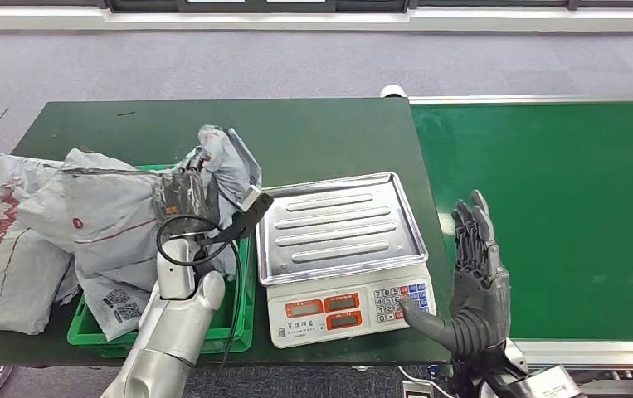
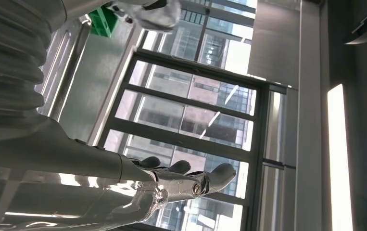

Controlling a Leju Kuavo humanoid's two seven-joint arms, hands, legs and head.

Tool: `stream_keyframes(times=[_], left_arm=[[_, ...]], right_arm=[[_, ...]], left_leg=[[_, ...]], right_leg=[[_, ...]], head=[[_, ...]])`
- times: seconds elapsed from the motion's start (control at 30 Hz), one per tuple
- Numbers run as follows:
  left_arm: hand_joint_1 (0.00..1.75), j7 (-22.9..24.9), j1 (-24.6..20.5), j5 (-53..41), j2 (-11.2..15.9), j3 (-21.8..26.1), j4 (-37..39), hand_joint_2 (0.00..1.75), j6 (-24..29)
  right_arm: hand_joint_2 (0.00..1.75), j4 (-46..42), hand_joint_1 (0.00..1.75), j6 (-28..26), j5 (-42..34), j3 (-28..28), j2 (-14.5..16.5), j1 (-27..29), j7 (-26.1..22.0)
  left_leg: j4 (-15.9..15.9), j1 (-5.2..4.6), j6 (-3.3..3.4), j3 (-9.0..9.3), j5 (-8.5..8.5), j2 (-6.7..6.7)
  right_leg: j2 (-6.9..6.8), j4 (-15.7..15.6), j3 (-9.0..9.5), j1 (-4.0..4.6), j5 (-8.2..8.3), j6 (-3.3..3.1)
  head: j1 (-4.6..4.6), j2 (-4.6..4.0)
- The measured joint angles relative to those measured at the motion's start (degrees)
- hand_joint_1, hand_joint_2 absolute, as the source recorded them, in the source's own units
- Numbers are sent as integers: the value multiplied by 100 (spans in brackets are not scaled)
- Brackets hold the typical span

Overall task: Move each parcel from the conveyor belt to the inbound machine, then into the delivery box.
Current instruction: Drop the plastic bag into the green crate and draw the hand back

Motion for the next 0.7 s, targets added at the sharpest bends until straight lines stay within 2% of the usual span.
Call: stream_keyframes(times=[0.2, 0.4, 0.47, 0.53, 0.6, 0.7], left_arm=[[175, 84, -281, 476, 118, 55, 1437, 175, -131], [172, 268, -521, 591, 199, 72, 2110, 175, -525], [87, 285, -571, 648, 225, 77, 2236, 175, -567], [3, 242, -599, 744, 243, 87, 2303, 87, -532], [0, 105, -606, 938, 250, 121, 2310, 0, -382], [0, -397, -501, 1525, 229, 246, 1996, 0, -85]], right_arm=[[175, 39, 0, 116, -35, 6, -71, -183, -50], [175, 92, 0, 157, -36, 13, -104, -243, -79], [175, 103, 0, 165, -32, 16, -119, -229, -102], [175, 108, 0, 165, -21, 16, -122, -207, -117], [175, 108, 0, 158, 3, 16, -122, -179, -122], [175, 97, 0, 114, 57, 16, -122, -109, -120]], left_leg=[[0, 0, 0, -3, 0, -1], [-2, 1, 0, 6, 0, -5], [-2, 1, 0, 11, 0, -5], [-2, 1, 0, 15, 0, -5], [-2, 0, 0, 20, 1, -5], [-3, 0, 0, 25, 1, -4]], right_leg=[[-1, 0, -1, 0, 0, 0], [-8, 0, 11, 0, -3, -1], [-8, 0, 16, 0, -4, -1], [-8, 0, 20, 0, -4, 0], [-8, 0, 24, 0, -4, 0], [-5, 0, 26, -1, -3, -1]], head=[[0, 0], [0, 0], [0, 0], [0, 0], [0, 0], [0, 0]])
